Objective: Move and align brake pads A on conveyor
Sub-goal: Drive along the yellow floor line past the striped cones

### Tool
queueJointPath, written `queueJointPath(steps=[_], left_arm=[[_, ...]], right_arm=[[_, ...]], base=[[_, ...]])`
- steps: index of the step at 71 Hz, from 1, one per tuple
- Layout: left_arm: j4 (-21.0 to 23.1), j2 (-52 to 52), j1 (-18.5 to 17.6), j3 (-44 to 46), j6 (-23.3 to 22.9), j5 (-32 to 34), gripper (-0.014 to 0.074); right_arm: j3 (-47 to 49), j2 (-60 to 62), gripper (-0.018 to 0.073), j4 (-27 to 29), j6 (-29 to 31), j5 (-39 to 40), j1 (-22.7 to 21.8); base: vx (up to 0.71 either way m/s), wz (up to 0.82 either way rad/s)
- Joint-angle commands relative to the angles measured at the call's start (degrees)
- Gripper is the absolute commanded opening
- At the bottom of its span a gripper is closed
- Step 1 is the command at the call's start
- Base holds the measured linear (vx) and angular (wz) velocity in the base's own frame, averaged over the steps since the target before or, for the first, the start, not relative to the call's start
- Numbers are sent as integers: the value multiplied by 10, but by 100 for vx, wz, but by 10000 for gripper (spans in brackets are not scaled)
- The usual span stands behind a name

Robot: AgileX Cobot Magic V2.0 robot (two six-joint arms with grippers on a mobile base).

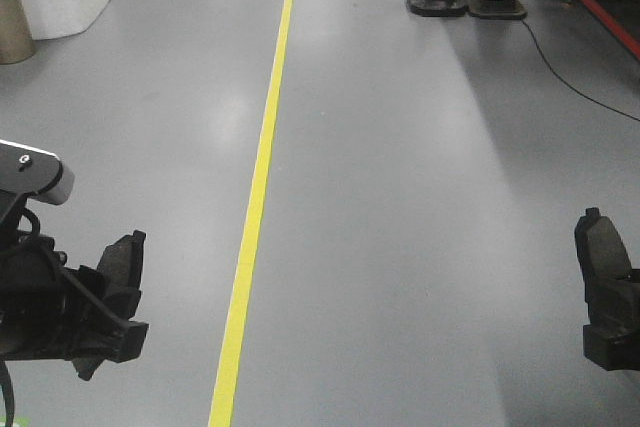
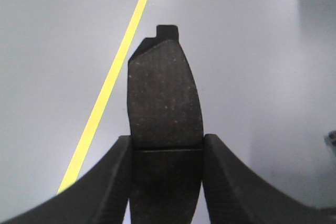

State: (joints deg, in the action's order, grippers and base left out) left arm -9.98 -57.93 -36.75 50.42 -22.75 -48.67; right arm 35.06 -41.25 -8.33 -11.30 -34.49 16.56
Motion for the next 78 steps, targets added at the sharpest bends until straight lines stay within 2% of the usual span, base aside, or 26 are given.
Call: queueJointPath(steps=[1,78], left_arm=[[-6,10,-1,17,-5,38,83],[-6,10,-1,17,-5,37,83]], right_arm=[[17,2,69,-8,5,48,-1],[17,2,69,-8,5,48,-1]], base=[[43,9],[57,1]])
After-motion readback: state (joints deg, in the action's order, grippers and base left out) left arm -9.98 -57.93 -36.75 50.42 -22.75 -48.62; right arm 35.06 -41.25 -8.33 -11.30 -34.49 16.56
